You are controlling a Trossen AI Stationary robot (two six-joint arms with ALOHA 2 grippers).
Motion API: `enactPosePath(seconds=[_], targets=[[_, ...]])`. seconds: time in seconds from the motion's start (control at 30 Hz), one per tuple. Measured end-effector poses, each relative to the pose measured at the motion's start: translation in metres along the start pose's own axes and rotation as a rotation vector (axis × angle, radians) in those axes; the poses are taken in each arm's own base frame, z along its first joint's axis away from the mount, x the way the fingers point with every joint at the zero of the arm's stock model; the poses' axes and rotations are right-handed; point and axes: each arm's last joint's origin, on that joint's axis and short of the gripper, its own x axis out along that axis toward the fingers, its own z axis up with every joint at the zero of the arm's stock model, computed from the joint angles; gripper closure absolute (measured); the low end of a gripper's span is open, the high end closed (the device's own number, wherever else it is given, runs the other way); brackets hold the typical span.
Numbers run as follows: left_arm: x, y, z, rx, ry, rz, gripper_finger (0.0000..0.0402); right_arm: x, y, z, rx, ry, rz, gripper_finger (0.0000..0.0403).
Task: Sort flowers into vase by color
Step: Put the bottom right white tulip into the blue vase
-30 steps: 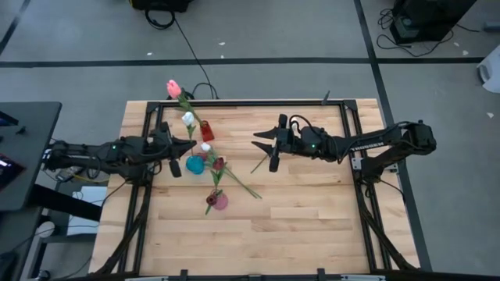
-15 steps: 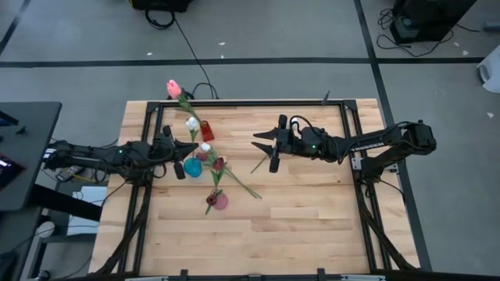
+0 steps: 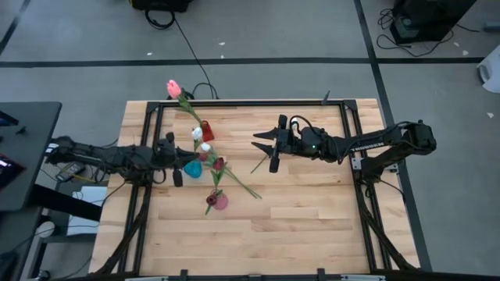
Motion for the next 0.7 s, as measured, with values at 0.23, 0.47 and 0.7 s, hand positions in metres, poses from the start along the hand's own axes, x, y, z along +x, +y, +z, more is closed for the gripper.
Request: enactPosePath(seconds=[0.23, 0.47, 0.7], targets=[[0.006, -0.004, -0.021, -0.027, -0.059, -0.047, 0.0392, 0.000, 0.000, 0.000, 0.009, 0.000, 0.000, 0.0268], [0.009, -0.005, -0.034, -0.066, -0.220, -0.118, 0.0392, 0.000, 0.000, 0.000, 0.011, -0.005, 0.000, 0.0268], [0.010, -0.004, -0.048, -0.021, -0.218, -0.115, 0.0391, 0.000, 0.000, 0.001, 0.012, -0.008, -0.001, 0.0268]])
